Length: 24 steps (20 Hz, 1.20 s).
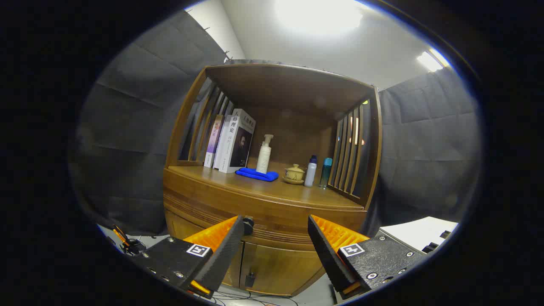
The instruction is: Pull open the drawer, take out the items inside it, and place them on the countertop above the cabinet.
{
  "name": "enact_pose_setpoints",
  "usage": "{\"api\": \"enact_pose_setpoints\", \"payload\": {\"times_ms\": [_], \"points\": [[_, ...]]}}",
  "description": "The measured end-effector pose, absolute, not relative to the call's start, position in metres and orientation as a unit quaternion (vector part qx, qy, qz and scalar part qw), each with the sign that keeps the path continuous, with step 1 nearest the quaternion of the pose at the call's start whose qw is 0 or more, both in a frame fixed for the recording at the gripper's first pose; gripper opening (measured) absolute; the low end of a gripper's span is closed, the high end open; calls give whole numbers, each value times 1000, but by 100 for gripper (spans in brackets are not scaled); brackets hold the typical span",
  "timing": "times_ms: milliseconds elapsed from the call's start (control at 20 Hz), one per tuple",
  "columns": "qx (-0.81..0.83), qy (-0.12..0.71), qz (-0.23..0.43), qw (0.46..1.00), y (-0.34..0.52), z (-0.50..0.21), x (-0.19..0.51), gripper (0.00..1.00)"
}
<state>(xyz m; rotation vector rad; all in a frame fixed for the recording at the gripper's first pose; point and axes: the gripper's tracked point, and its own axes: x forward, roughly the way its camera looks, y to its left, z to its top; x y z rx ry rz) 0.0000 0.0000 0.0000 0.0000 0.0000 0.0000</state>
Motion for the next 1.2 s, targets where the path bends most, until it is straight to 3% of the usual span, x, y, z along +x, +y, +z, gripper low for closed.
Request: {"api": "enact_pose_setpoints", "payload": {"times_ms": [1200], "points": [[25, 18, -14, 999, -5, -4, 5, 95]]}}
